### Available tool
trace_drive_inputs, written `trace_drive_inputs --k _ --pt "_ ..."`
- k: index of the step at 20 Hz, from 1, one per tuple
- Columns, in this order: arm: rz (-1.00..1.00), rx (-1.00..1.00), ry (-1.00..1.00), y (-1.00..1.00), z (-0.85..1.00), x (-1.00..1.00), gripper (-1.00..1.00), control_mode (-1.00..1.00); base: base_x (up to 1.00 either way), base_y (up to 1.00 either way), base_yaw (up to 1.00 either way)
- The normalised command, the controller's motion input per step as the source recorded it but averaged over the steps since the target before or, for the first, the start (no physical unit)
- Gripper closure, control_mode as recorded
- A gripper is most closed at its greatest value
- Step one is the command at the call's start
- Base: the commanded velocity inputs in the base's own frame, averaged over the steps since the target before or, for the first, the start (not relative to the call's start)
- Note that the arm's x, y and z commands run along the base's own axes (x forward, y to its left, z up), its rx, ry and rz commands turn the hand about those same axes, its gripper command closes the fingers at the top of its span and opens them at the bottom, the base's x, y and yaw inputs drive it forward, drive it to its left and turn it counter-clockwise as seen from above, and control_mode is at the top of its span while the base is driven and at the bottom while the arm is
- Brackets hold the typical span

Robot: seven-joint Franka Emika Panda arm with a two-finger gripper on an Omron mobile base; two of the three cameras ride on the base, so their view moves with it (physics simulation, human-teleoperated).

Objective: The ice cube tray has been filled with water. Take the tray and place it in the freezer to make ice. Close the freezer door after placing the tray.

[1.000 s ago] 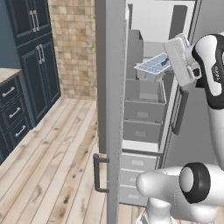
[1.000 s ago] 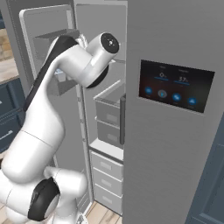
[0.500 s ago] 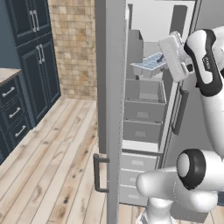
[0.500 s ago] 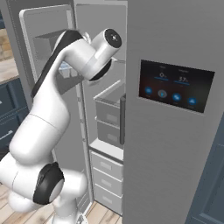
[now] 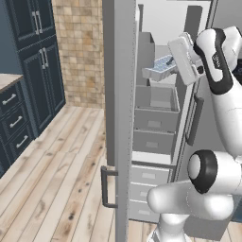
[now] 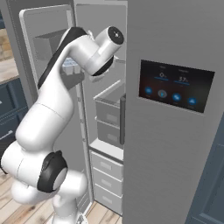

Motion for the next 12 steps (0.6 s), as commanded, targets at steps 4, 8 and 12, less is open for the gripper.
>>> trace_drive_inputs --k 4,8,12 --pt "-0.01 0.0 0.0 -0.03 0.0 0.29 1.0 -1.0 0.0 0.0 0.0" --pt "-0.01 0.0 0.0 -0.06 0.0 0.3 1.0 -1.0 0.0 0.0 0.0" --pt "0.0 0.0 0.0 -0.1 0.0 0.3 1.0 -1.0 0.0 0.0 0.0"
